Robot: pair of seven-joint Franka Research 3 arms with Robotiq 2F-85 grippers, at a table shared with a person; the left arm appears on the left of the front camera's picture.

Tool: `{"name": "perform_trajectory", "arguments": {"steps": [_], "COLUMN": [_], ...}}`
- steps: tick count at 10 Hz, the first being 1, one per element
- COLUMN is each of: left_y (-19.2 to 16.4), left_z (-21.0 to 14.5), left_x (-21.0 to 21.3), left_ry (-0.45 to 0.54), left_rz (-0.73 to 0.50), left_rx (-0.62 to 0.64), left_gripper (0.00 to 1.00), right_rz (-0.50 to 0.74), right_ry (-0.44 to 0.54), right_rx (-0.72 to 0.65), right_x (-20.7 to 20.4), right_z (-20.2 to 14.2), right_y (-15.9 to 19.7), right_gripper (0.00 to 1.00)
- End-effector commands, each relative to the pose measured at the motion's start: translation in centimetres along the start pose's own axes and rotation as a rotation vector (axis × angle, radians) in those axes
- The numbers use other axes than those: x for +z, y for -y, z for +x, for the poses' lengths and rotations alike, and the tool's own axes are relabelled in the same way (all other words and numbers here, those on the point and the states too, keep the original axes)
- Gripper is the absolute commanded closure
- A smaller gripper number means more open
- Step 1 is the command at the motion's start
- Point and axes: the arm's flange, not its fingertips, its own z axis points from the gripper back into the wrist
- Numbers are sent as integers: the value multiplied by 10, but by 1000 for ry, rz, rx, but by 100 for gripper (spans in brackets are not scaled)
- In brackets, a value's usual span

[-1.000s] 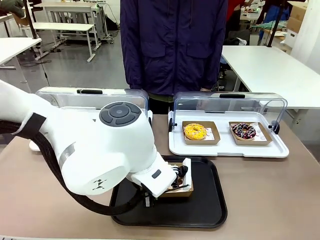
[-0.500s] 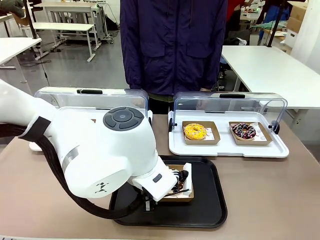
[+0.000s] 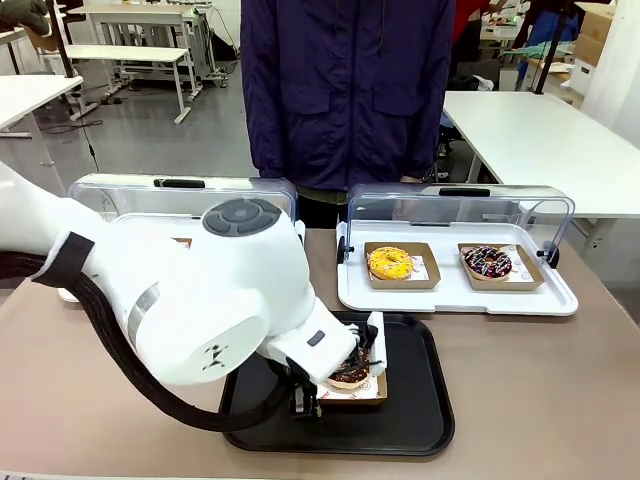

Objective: Move the second donut from the left to the tray.
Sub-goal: Pick up the Paper togo box containing the Donut indicated by the person and place it on the Handle tray.

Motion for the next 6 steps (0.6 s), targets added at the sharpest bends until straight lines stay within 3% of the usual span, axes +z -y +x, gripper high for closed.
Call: {"name": "perform_trajectory", "arguments": {"steps": [1, 2, 6], "left_y": [-4, -6, -7], "left_z": [-7, -5, -1], "left_x": [42, 53, 58], "left_ry": [11, 0, -21], "left_rz": [-38, -57, -41], "left_rx": [26, 27, 37], "left_gripper": [6, 0, 0], "right_rz": [1, 1, 1], "right_ry": [9, 9, 9], "right_rx": [27, 27, 27], "right_x": [0, 0, 0], "right_z": [1, 1, 1], "right_y": [1, 1, 1], "right_gripper": [0, 0, 0]}}
